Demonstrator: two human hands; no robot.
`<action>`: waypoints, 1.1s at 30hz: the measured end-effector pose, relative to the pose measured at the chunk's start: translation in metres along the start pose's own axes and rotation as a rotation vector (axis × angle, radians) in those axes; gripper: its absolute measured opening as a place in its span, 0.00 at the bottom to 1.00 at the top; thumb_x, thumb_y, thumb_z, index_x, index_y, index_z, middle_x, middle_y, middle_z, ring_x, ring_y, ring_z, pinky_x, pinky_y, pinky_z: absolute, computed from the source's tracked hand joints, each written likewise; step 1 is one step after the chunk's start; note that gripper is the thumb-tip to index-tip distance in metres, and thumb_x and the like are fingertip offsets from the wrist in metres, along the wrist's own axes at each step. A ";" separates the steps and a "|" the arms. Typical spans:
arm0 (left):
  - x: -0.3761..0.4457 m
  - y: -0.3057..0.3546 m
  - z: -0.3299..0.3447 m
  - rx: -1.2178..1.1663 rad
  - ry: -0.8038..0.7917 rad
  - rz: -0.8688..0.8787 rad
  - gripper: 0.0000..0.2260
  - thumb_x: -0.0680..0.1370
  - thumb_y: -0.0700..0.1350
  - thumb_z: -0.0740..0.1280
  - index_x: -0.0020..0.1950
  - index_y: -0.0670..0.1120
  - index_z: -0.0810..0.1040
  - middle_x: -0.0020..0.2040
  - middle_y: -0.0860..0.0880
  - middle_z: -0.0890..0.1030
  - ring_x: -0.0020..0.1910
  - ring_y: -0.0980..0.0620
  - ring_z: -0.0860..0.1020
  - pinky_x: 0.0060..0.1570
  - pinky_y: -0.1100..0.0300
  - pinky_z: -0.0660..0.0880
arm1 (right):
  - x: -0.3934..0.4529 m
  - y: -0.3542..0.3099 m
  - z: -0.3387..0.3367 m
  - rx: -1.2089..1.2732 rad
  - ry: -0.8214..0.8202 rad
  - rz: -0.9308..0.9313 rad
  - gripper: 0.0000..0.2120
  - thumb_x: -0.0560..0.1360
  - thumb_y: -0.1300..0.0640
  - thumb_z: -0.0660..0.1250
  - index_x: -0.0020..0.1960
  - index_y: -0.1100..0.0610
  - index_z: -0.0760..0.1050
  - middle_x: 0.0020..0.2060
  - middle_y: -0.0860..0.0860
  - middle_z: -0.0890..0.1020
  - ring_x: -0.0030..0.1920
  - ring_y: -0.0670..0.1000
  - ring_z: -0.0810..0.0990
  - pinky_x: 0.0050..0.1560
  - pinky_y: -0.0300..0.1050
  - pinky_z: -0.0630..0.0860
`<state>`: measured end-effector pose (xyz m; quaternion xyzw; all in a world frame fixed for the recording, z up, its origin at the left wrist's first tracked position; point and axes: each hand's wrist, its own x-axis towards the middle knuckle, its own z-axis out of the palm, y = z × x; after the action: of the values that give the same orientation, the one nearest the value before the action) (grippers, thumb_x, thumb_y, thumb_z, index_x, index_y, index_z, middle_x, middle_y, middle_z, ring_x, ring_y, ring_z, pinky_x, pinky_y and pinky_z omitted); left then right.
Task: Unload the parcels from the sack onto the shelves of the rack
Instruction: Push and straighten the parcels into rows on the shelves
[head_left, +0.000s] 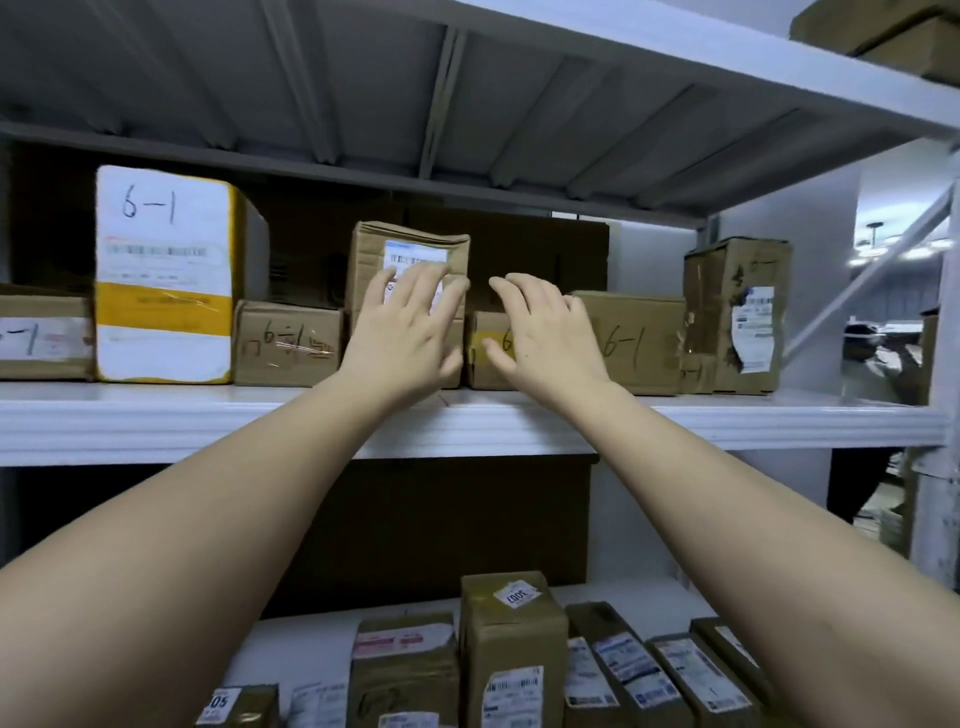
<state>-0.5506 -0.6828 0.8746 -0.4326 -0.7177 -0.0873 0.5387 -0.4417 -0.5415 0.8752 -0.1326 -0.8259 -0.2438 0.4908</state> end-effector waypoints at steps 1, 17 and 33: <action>0.002 0.006 -0.001 -0.011 -0.011 0.006 0.30 0.71 0.55 0.51 0.69 0.43 0.70 0.67 0.41 0.72 0.66 0.42 0.70 0.66 0.42 0.62 | -0.003 0.007 -0.002 -0.019 -0.010 0.008 0.30 0.77 0.44 0.61 0.75 0.55 0.61 0.71 0.53 0.67 0.71 0.53 0.65 0.64 0.52 0.66; 0.047 0.085 0.034 -0.050 -0.122 0.080 0.28 0.77 0.55 0.59 0.75 0.46 0.59 0.74 0.46 0.63 0.75 0.46 0.57 0.74 0.46 0.48 | -0.019 0.092 -0.003 -0.156 -0.136 0.088 0.31 0.77 0.47 0.61 0.76 0.53 0.57 0.72 0.54 0.66 0.72 0.54 0.64 0.66 0.53 0.65; 0.091 0.134 0.090 0.007 -0.170 -0.234 0.24 0.77 0.53 0.60 0.71 0.47 0.65 0.69 0.46 0.69 0.69 0.44 0.65 0.68 0.45 0.59 | -0.003 0.156 0.065 0.058 -0.074 0.026 0.30 0.76 0.48 0.59 0.76 0.52 0.58 0.72 0.53 0.66 0.73 0.55 0.62 0.73 0.64 0.52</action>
<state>-0.5210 -0.4999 0.8697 -0.3499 -0.8064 -0.1100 0.4638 -0.4170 -0.3747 0.8888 -0.1379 -0.8484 -0.2085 0.4667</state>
